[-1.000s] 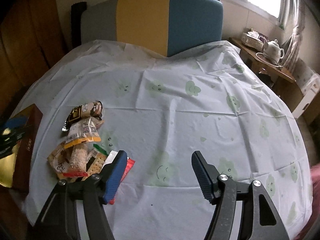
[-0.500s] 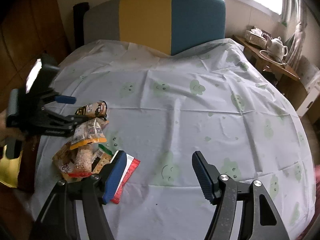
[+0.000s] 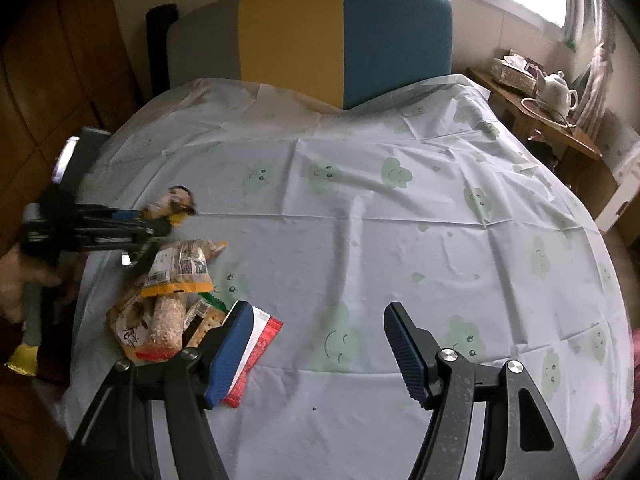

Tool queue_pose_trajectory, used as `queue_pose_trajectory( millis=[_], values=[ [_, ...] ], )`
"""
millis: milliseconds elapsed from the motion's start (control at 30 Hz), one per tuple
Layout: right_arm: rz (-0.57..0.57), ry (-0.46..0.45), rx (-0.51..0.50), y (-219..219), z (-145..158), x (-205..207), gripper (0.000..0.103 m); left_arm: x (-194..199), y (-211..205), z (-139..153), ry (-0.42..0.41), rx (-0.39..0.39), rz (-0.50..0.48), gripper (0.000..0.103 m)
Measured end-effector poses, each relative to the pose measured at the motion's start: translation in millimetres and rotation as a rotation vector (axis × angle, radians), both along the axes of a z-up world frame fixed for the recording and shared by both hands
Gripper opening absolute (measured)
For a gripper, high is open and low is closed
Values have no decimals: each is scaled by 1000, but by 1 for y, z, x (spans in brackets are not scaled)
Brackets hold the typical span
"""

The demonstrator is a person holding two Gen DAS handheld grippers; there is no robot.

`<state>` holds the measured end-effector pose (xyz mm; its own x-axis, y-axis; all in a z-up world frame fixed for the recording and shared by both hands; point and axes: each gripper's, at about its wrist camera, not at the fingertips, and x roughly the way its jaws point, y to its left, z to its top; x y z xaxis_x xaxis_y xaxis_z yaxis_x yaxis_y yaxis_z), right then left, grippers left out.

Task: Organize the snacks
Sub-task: 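Grasp the black-and-gold snack bag with the left tool, then lift the black bag with the left tool while the right tool grasps the white-red candy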

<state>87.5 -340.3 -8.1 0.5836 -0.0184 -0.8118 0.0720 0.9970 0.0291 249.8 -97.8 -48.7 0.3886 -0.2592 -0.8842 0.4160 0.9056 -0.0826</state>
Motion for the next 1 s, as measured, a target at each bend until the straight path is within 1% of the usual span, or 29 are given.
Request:
queue_pose_trajectory(
  millis=[167,200,233,300,367,433,567,633,733,800,833,867,967,1000],
  values=[
    [-7,19,-23,1,-5,0,69,-35,24,18,-33,-33,55,46],
    [-8,20,-27,1,-5,0,69,-42,26,24,-41,-39,53,46],
    [-10,23,-31,1,-6,0,69,-56,28,28,-59,-36,50,46],
    [-15,31,-39,0,-8,0,69,-71,27,31,-73,-35,30,46],
    [-19,36,-44,-1,-9,1,69,-96,27,33,-101,-22,3,46],
    [-22,40,-42,-2,-11,1,69,-124,24,31,-119,-6,-37,46],
    [-32,44,-33,-4,-12,1,69,-170,24,25,-117,-5,-90,46],
    [-26,41,0,-5,-12,1,69,-192,25,16,-90,-6,-105,46],
    [-8,44,31,-3,-13,1,68,-211,27,2,-66,4,-109,46],
    [-3,54,46,-2,-16,1,60,-220,30,-6,-60,5,-103,46],
    [1,65,72,-2,-18,2,55,-222,31,-9,-54,4,-101,46],
    [7,83,112,-2,-21,2,53,-223,33,-13,-46,7,-91,46],
    [18,121,154,4,-29,3,53,-225,38,-28,2,-6,-73,46],
    [26,135,177,6,-32,4,53,-227,41,-29,-12,-26,-64,46]
  ],
)
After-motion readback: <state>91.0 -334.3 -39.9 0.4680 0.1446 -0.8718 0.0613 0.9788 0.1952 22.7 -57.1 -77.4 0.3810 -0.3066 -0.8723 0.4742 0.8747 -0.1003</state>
